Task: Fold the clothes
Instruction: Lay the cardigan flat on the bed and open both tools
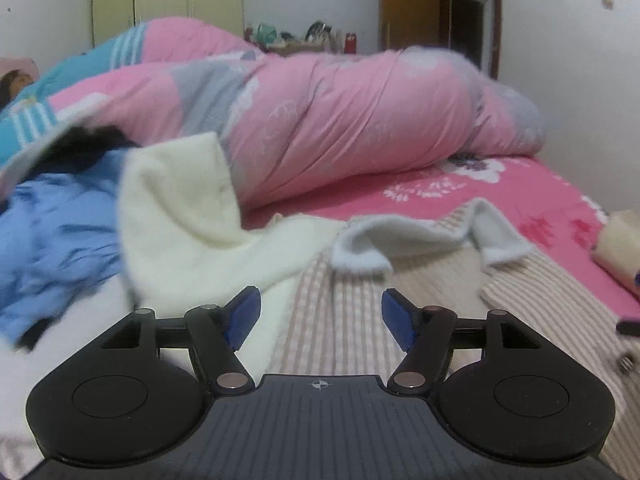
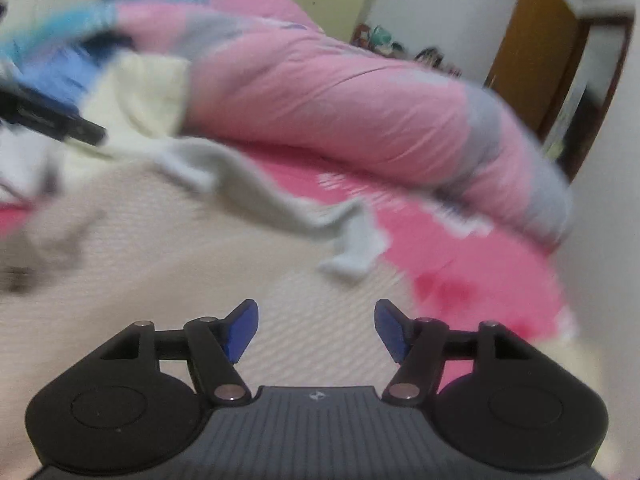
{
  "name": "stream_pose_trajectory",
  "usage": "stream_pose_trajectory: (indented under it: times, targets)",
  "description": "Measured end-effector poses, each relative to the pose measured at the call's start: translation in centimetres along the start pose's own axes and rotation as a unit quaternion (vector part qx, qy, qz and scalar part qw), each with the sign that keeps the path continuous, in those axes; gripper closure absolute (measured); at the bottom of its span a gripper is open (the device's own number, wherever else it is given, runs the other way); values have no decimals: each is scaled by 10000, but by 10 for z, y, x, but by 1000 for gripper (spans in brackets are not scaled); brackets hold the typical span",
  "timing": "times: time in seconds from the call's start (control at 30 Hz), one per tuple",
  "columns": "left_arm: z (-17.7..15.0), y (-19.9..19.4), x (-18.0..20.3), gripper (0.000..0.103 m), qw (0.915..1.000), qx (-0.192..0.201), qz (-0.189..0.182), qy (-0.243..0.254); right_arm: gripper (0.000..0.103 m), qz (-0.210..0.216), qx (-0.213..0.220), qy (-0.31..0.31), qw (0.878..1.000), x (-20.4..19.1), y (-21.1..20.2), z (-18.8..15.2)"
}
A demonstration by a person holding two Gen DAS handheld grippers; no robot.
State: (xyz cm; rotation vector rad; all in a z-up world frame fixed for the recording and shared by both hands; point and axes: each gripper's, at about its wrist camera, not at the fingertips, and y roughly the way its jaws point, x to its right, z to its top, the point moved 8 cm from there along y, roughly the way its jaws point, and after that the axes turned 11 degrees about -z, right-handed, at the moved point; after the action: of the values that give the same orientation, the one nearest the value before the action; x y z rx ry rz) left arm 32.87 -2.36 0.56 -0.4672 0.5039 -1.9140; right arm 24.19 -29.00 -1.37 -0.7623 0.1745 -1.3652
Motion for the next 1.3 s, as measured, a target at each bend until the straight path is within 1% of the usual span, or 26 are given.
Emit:
stream_pose_trajectory:
  times: [0.03, 0.13, 0.17, 0.2, 0.27, 0.33, 0.4, 0.47, 0.5, 0.57, 0.6, 0.67, 0.73, 0.8, 0.83, 0.87, 0.93, 1.0, 1.03, 1.07, 1.1, 1.13, 1.2, 1.23, 1.27, 1.3]
  targets:
    - [-6, -19, 1, 35, 10000, 74, -31, 13, 36, 148, -8, 88, 9999, -7, -19, -11]
    - [-26, -74, 3, 35, 9997, 241, -53, 51, 36, 644, 29, 355, 9973, -22, -58, -33]
    - [-32, -91, 2, 35, 9996, 286, -36, 51, 36, 871, 27, 526, 9948, -29, -75, -40]
    - [-38, -108, 1, 35, 9994, 336, -11, 47, 36, 1086, 32, 725, 9914, -35, -84, -46]
    - [-44, -142, -4, 35, 9987, 497, 133, 7, 36, 1609, -20, 1217, 9794, -47, -99, -54]
    - [-41, -178, -15, 35, 9967, 697, 412, 5, 36, 2056, -75, 1600, 9654, -60, -112, -58]
    - [-30, -217, -26, 35, 9927, 977, 711, 50, 36, 2264, -111, 1780, 9576, -73, -119, -59]
    - [-16, -257, -37, 34, 9862, 1306, 1008, 127, 36, 2453, -137, 1909, 9503, -85, -119, -59]
    - [-12, -272, -40, 33, 9848, 1391, 1033, 124, 36, 2547, -150, 1972, 9466, -90, -119, -59]
    - [-13, -291, -44, 30, 9847, 1478, 922, 32, 36, 2842, -277, 2188, 9330, -104, -114, -61]
    - [-20, -290, -43, 30, 9865, 1408, 835, -6, 37, 3008, -357, 2302, 9248, -112, -110, -63]
    - [-47, -273, -38, 30, 9922, 1040, 691, -39, 39, 3274, -520, 2483, 9102, -128, -104, -67]
    - [-88, -241, -32, 30, 9973, 439, 577, -85, 39, 3608, -696, 2657, 8913, -146, -98, -70]
    - [-132, -210, -29, 30, 9986, -118, 438, -261, 41, 3783, -866, 2660, 8824, -162, -98, -76]
    - [-153, -196, -30, 30, 9981, -337, 324, -399, 41, 3728, -925, 2594, 8861, -168, -98, -80]
    - [-174, -183, -30, 30, 9969, -546, 208, -534, 41, 3576, -965, 2483, 8951, -173, -98, -86]
    - [-207, -162, -32, 30, 9938, -806, -29, -763, 41, 3098, -1057, 2243, 9179, -175, -95, -99]
    - [-229, -146, -40, 30, 9898, -970, -95, -1038, 42, 2586, -1277, 2205, 9318, -168, -83, -111]
    - [-236, -139, -44, 30, 9887, -1030, 12, -1089, 43, 2444, -1381, 2290, 9321, -165, -76, -117]
    - [-243, -132, -48, 30, 9876, -1074, 108, -1141, 44, 2472, -1427, 2468, 9261, -161, -72, -120]
    - [-245, -128, -52, 30, 9874, -1013, 114, -1209, 43, 2534, -1458, 2663, 9185, -158, -69, -124]
    - [-246, -127, -54, 30, 9872, -905, 49, -1310, 43, 2566, -1470, 2784, 9138, -155, -66, -125]
    - [-246, -125, -57, 37, 9862, -689, -79, -1505, 43, 2564, -1467, 2894, 9105, -155, -65, -128]
    - [-245, -125, -57, 53, 9859, -591, -118, -1561, 43, 2558, -1471, 2937, 9092, -155, -64, -129]
    - [-245, -125, -57, 61, 9855, -493, -149, -1614, 43, 2552, -1476, 2978, 9080, -156, -62, -131]
    - [-243, -127, -57, 72, 9854, -383, -131, -1654, 43, 2544, -1479, 3003, 9073, -157, -62, -132]
